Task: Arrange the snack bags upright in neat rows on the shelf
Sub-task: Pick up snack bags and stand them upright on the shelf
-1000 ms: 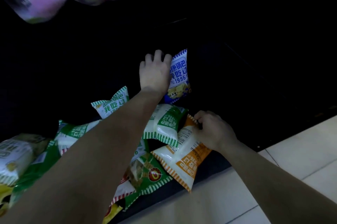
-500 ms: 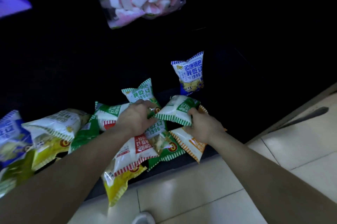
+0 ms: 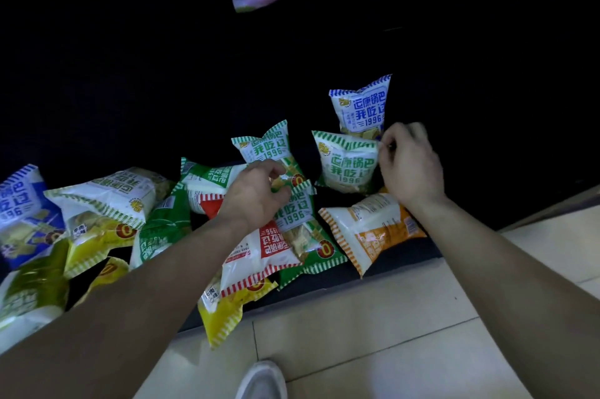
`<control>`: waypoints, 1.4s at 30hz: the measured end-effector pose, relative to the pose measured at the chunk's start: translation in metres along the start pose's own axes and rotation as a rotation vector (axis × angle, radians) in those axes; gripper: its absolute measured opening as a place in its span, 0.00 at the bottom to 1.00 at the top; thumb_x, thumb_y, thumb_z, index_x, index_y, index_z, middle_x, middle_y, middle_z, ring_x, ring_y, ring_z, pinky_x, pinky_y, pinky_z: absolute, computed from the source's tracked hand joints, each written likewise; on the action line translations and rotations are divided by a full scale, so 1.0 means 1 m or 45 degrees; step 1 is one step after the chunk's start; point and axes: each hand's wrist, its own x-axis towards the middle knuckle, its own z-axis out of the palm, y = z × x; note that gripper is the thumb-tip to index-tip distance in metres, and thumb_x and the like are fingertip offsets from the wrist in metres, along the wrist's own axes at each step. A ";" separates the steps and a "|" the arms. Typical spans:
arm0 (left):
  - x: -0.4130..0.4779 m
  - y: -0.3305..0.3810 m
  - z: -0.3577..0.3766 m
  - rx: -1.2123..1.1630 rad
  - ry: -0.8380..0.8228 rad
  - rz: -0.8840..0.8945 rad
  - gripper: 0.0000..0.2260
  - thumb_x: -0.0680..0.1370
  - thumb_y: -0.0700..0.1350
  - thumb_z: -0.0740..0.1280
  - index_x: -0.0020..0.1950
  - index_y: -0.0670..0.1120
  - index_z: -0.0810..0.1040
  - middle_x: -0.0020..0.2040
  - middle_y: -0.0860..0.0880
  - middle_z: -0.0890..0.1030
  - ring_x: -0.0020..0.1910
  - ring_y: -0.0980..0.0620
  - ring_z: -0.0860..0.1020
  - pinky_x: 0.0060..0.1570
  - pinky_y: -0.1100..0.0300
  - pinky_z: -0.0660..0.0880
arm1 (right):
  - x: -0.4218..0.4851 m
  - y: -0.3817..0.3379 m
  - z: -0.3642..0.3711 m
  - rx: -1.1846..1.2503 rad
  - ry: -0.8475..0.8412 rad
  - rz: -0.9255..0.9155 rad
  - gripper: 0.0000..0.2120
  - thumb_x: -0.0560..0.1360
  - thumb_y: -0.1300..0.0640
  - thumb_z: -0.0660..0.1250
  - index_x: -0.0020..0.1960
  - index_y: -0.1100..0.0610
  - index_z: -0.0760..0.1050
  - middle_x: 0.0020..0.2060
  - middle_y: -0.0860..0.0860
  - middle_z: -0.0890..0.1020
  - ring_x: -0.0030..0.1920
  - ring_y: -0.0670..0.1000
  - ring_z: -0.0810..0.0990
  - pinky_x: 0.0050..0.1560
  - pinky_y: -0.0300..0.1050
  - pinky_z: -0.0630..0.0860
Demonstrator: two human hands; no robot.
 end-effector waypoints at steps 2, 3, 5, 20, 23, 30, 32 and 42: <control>0.000 -0.002 0.002 -0.020 0.005 -0.009 0.16 0.76 0.53 0.69 0.63 0.52 0.74 0.57 0.52 0.76 0.49 0.53 0.75 0.47 0.60 0.72 | 0.002 0.006 0.002 0.084 0.029 0.069 0.04 0.80 0.53 0.62 0.48 0.52 0.69 0.43 0.48 0.75 0.39 0.50 0.74 0.36 0.45 0.67; 0.000 -0.003 0.003 -0.032 0.010 -0.012 0.16 0.76 0.53 0.69 0.63 0.52 0.74 0.58 0.52 0.76 0.50 0.53 0.75 0.47 0.61 0.72 | 0.002 0.009 0.005 0.131 0.026 0.107 0.04 0.81 0.53 0.62 0.48 0.51 0.69 0.40 0.47 0.75 0.37 0.50 0.74 0.35 0.45 0.68; 0.001 -0.003 0.004 -0.052 0.021 -0.009 0.16 0.76 0.52 0.69 0.63 0.51 0.74 0.57 0.52 0.76 0.50 0.53 0.75 0.47 0.62 0.71 | 0.001 0.013 0.010 0.190 0.001 0.166 0.04 0.80 0.52 0.63 0.48 0.51 0.70 0.37 0.44 0.74 0.37 0.48 0.75 0.36 0.44 0.69; 0.070 0.050 0.022 0.539 -0.094 0.407 0.41 0.64 0.60 0.77 0.74 0.59 0.63 0.69 0.52 0.72 0.65 0.48 0.71 0.57 0.52 0.72 | -0.003 0.016 0.021 0.343 -0.132 0.156 0.04 0.79 0.51 0.66 0.47 0.46 0.71 0.43 0.43 0.79 0.47 0.48 0.80 0.43 0.46 0.76; 0.067 0.051 0.036 0.577 -0.132 0.410 0.39 0.65 0.59 0.77 0.72 0.61 0.62 0.67 0.53 0.73 0.61 0.49 0.74 0.45 0.55 0.74 | -0.009 0.025 0.021 0.426 -0.188 0.243 0.10 0.79 0.49 0.65 0.60 0.46 0.71 0.50 0.40 0.77 0.49 0.46 0.80 0.47 0.45 0.76; 0.071 0.062 0.048 0.459 0.005 0.256 0.29 0.66 0.59 0.77 0.60 0.61 0.65 0.46 0.52 0.80 0.34 0.52 0.74 0.28 0.59 0.67 | -0.045 0.067 0.014 0.138 -0.480 0.365 0.23 0.80 0.47 0.62 0.71 0.53 0.66 0.63 0.53 0.77 0.61 0.55 0.77 0.57 0.51 0.76; 0.081 0.068 0.047 0.352 0.026 0.187 0.28 0.65 0.61 0.77 0.59 0.61 0.66 0.40 0.54 0.77 0.30 0.55 0.73 0.25 0.61 0.64 | -0.052 0.075 0.010 0.054 -0.488 0.354 0.22 0.78 0.48 0.63 0.70 0.53 0.67 0.62 0.54 0.76 0.61 0.56 0.76 0.57 0.53 0.76; 0.146 0.120 0.091 0.271 -0.019 0.201 0.29 0.71 0.57 0.74 0.67 0.55 0.68 0.43 0.47 0.77 0.39 0.47 0.76 0.31 0.55 0.67 | -0.091 0.090 0.017 -0.211 -0.609 0.359 0.20 0.78 0.46 0.61 0.68 0.49 0.66 0.62 0.52 0.70 0.61 0.57 0.72 0.56 0.54 0.75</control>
